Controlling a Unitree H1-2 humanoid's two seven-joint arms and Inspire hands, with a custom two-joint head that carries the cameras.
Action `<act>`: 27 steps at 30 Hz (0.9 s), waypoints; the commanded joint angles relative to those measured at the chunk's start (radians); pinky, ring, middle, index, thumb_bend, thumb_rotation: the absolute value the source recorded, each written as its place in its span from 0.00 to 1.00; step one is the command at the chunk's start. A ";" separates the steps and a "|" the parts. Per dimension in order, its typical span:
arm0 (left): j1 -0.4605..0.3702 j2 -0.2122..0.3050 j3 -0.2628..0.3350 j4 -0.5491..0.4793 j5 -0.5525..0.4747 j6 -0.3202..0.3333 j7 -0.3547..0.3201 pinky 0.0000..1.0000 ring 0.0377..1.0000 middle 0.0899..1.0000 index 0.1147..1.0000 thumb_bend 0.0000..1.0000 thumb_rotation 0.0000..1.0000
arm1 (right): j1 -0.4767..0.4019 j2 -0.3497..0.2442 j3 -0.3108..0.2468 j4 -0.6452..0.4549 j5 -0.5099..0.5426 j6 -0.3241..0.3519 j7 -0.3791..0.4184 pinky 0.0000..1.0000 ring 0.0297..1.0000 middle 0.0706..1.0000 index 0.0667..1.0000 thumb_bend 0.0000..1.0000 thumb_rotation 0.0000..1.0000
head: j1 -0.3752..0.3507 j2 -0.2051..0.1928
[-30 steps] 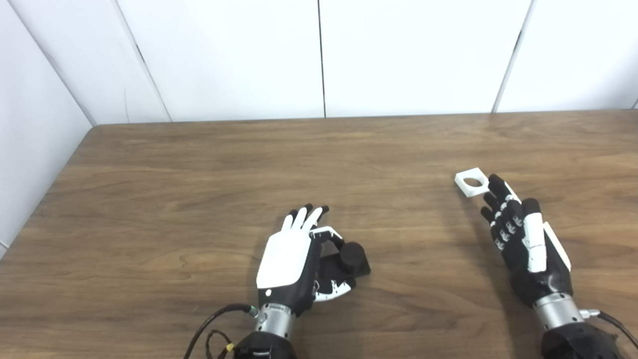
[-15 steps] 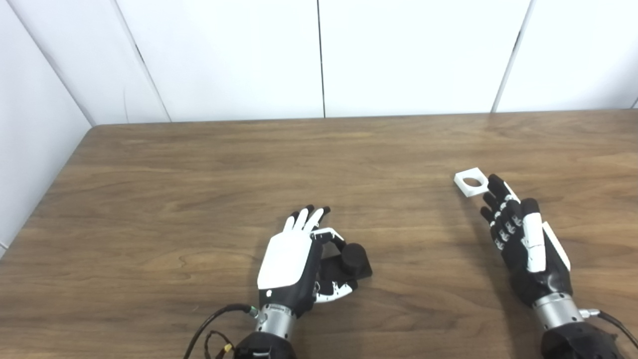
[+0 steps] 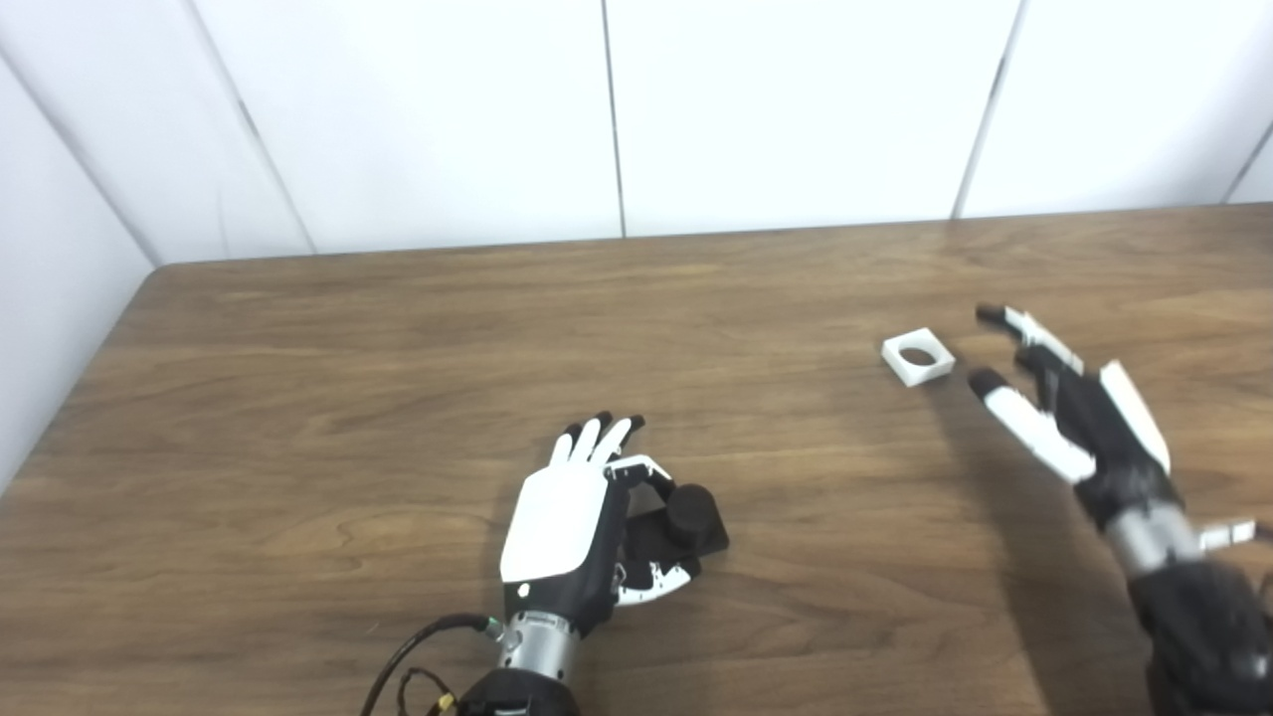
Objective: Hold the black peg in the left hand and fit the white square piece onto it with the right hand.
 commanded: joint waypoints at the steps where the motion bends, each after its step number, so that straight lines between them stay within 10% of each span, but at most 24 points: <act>1: 0.019 0.000 0.000 0.023 -0.005 -0.015 -0.011 1.00 0.99 0.94 0.43 0.51 0.09 | -0.068 -0.018 0.034 0.000 -0.085 0.004 -0.014 1.00 1.00 0.96 0.84 0.78 0.59 | -0.003 -0.004; 10: 0.020 0.010 0.012 0.028 0.010 -0.034 -0.004 1.00 0.97 0.92 0.43 0.51 0.08 | -0.158 -0.095 0.115 0.101 -0.282 0.006 -0.010 1.00 1.00 0.98 0.81 0.82 0.42 | -0.015 -0.032; 27: 0.021 0.008 0.034 0.040 -0.004 -0.057 -0.006 1.00 0.99 0.94 0.43 0.51 0.08 | -0.297 -0.224 0.227 0.308 -0.344 -0.068 0.092 1.00 1.00 1.00 0.71 0.96 0.28 | -0.027 -0.050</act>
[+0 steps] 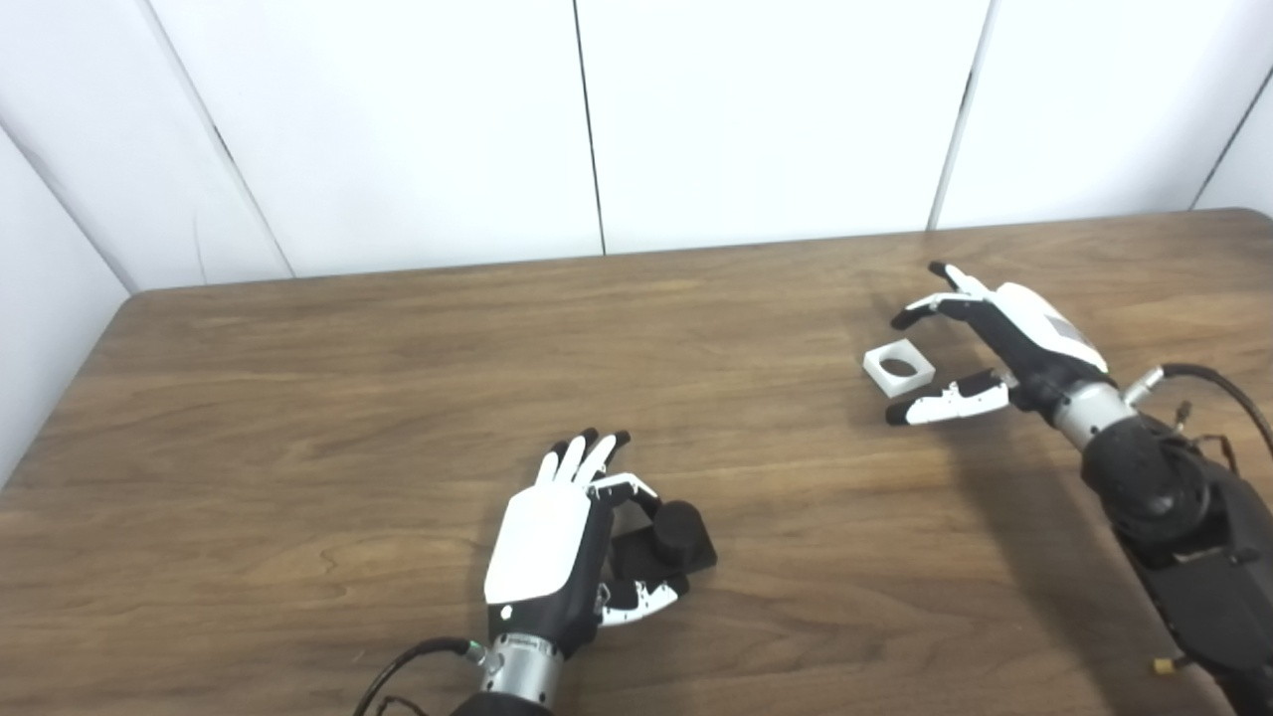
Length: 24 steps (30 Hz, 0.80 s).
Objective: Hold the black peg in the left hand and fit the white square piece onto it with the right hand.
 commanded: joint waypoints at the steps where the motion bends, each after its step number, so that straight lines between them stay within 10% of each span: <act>1: 0.020 0.003 0.001 0.022 0.019 0.006 -0.008 1.00 0.99 0.94 0.43 0.51 0.08 | -0.054 -0.033 0.002 -0.010 -0.014 -0.026 0.010 1.00 1.00 1.00 0.71 0.96 0.28 | -0.002 0.000; 24: 0.016 -0.006 0.004 0.040 0.001 0.001 0.013 1.00 0.99 0.94 0.43 0.51 0.08 | -0.179 -0.092 0.093 0.095 -0.117 -0.084 0.087 1.00 1.00 1.00 0.73 0.92 0.30 | 0.005 -0.005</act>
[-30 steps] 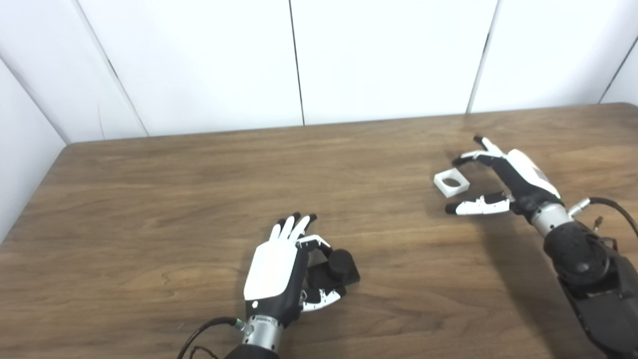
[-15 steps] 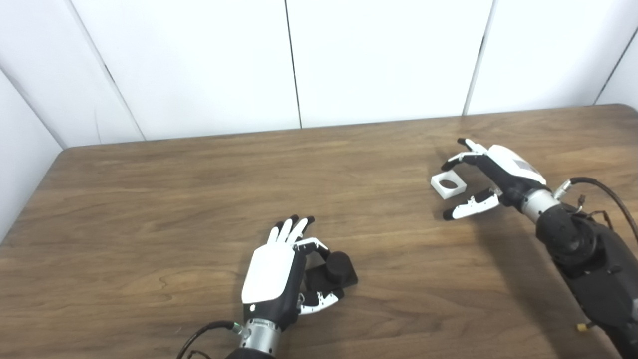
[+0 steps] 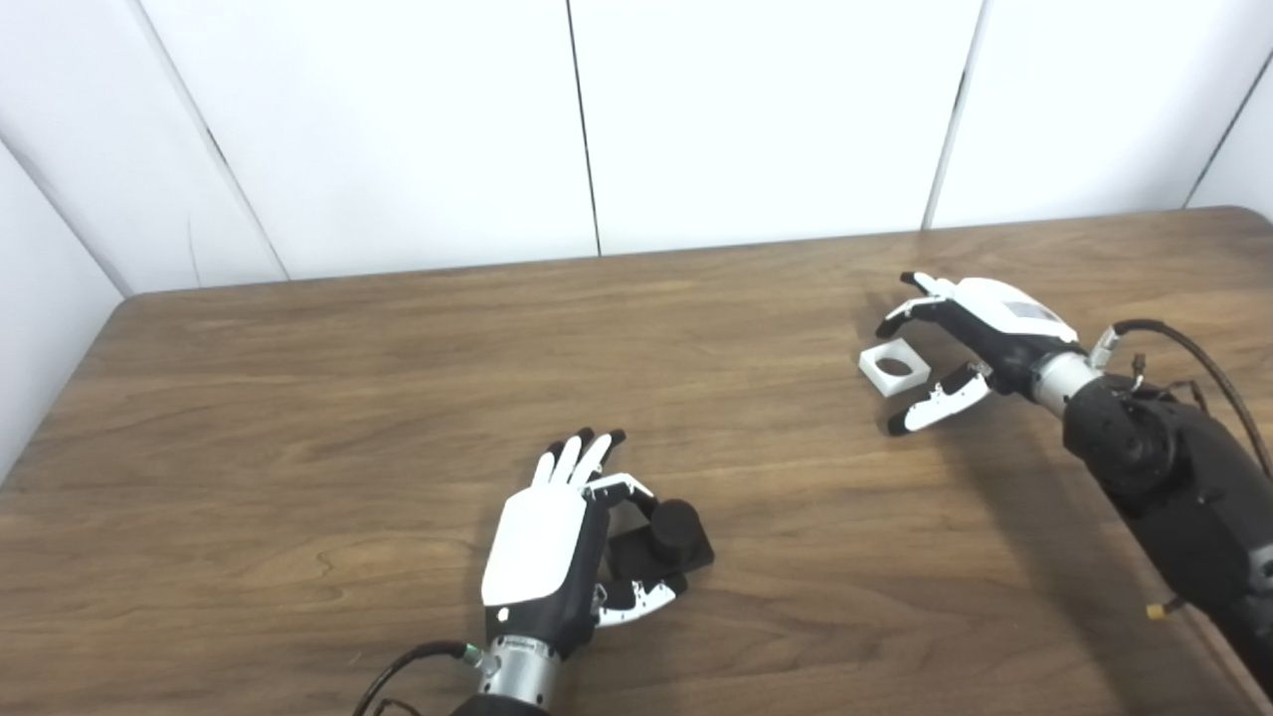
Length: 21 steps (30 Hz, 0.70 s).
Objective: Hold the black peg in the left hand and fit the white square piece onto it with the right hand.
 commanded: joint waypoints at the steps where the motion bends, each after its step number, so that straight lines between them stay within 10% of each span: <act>1: 0.017 -0.004 -0.001 0.023 0.016 0.010 -0.013 1.00 0.99 0.94 0.43 0.51 0.08 | -0.070 -0.027 -0.011 -0.015 -0.004 -0.030 -0.009 1.00 1.00 1.00 0.73 0.92 0.30 | -0.001 0.000; 21: 0.018 -0.010 -0.008 0.022 0.022 0.012 -0.011 1.00 0.99 0.94 0.43 0.51 0.08 | -0.128 -0.022 0.014 0.081 -0.034 -0.053 -0.002 1.00 1.00 1.00 0.73 0.92 0.32 | 0.004 -0.002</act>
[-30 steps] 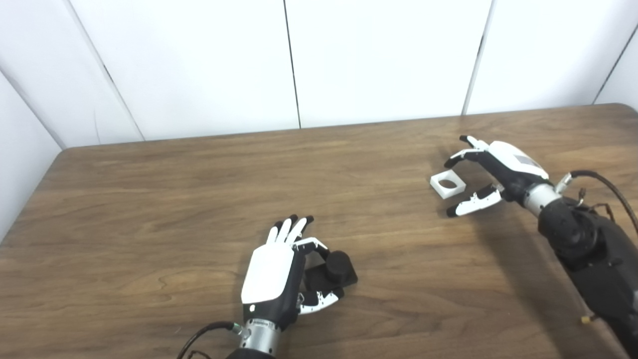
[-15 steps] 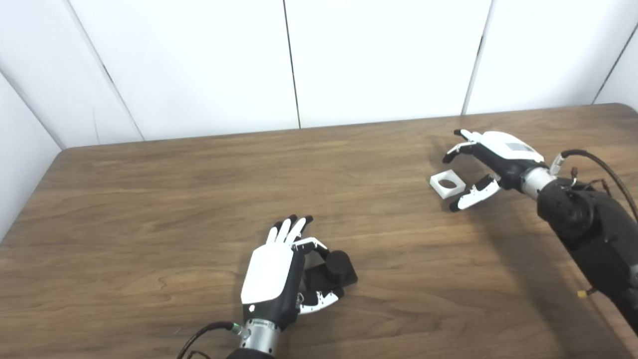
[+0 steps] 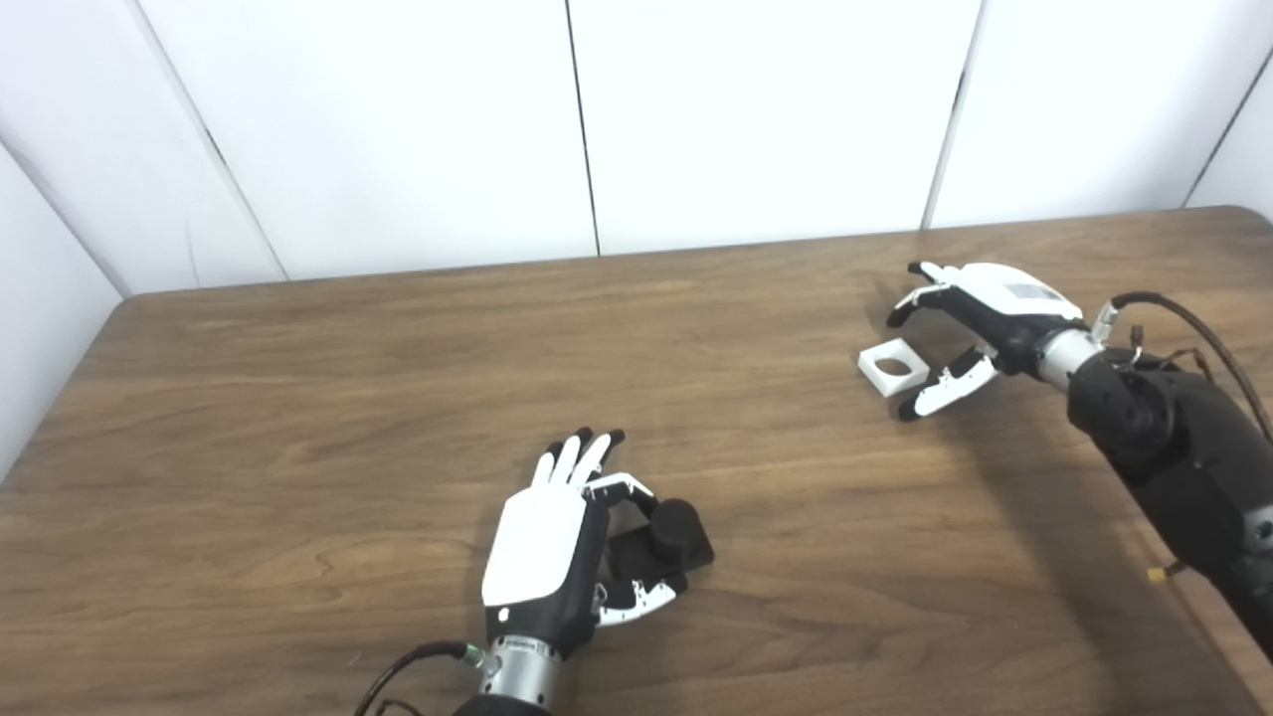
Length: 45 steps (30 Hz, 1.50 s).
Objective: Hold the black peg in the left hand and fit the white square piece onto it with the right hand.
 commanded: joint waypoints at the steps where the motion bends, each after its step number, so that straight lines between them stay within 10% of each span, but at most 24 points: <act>1: 0.019 -0.005 -0.009 0.022 0.023 0.006 -0.011 1.00 0.99 0.94 0.43 0.51 0.08 | -0.072 -0.019 -0.004 -0.006 -0.007 -0.030 -0.008 1.00 1.00 1.00 0.73 0.92 0.32 | -0.001 0.001; 45: 0.022 -0.026 -0.020 0.016 0.032 0.018 -0.011 1.00 0.98 0.93 0.43 0.51 0.08 | -0.126 -0.017 0.109 0.143 -0.102 -0.088 -0.021 1.00 1.00 0.97 0.66 0.91 0.29 | 0.015 0.011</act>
